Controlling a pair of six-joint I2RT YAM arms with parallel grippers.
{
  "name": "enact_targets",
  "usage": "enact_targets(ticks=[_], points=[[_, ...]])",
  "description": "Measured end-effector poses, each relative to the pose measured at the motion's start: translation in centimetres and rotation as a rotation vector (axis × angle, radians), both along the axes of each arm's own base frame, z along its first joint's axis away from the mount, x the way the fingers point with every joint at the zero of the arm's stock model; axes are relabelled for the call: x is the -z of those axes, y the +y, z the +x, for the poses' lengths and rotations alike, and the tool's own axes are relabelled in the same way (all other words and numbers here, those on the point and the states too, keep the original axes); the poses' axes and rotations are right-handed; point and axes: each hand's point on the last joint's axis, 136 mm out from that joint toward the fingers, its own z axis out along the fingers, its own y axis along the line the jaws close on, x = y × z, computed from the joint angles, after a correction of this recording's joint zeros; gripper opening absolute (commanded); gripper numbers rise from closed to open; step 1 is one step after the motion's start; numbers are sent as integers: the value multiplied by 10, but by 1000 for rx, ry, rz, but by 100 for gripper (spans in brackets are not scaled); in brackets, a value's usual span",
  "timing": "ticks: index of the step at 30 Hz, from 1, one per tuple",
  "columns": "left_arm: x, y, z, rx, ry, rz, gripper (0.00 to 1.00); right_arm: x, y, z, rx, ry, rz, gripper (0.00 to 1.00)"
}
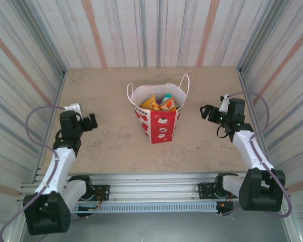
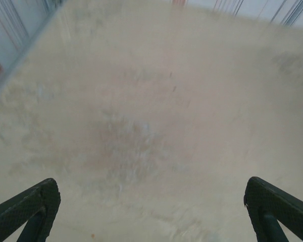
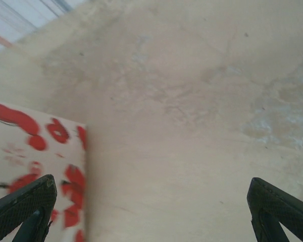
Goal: Place the snacks into the paper bag
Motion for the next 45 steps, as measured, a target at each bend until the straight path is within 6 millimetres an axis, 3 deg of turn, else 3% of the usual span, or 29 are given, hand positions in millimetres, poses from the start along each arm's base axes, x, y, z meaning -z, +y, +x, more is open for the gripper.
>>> enact_targets(ticks=[3,7,13,16,22,26,33,45], points=[[36,0,4,2,12,2,99,24,-9,4,14,-24,-53,99],[66,0,18,17,26,16,99,52,-20,9,37,-30,-116,99],[66,-7,49,74,-117,73,99,57,-32,17,74,-143,-202,99],[91,-18,51,97,-65,101,99,62,-34,22,66,-190,-237,99],[70,-17,66,60,-127,159,99,67,-34,38,46,-272,-281,99],[68,-14,66,44,-132,176,99,85,-32,35,32,-251,-291,99],[68,-12,66,35,-131,181,99,72,-38,47,62,-283,-310,99],[68,-12,66,37,-131,178,99,73,-41,47,74,-276,-317,99]])
